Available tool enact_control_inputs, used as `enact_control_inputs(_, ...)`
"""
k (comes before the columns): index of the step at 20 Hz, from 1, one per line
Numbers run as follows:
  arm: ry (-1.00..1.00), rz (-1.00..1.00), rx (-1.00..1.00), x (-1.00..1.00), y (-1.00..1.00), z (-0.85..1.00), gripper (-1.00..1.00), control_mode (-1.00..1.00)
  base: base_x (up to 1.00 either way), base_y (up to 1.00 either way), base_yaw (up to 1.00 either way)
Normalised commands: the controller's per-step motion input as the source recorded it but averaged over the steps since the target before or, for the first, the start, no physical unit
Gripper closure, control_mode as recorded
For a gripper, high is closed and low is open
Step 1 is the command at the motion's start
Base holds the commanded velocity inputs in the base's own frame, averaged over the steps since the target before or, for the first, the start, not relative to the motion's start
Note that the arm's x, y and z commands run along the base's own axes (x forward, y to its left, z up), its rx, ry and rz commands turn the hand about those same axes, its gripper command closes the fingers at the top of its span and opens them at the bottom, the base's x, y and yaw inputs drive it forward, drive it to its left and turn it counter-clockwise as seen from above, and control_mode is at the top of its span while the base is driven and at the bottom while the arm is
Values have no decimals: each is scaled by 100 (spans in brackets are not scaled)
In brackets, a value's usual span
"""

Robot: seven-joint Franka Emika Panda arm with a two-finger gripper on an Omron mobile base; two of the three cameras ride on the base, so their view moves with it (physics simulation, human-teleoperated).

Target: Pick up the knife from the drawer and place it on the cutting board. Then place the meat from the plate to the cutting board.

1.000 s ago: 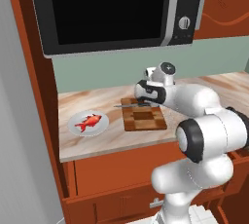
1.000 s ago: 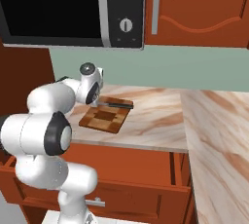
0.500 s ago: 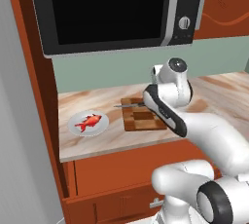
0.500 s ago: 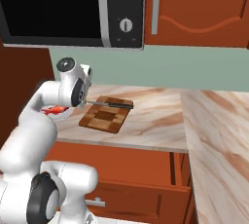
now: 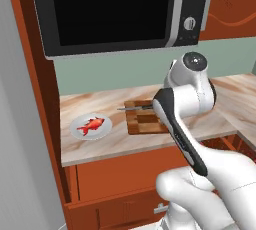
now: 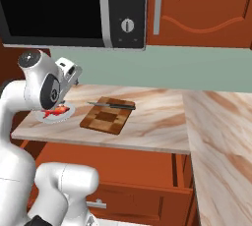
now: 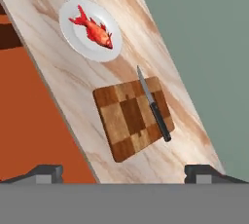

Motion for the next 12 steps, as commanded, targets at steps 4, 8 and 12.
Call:
enact_control_inputs(4, -5, -38, 30, -74, 51, 12, -100, -100, 0, 0, 0)
enact_control_inputs(8, -9, -31, 30, -54, 67, 0, -100, -100, 0, 0, 0)
enact_control_inputs(12, -12, -22, 35, -35, 48, 0, -100, -100, 0, 0, 0)
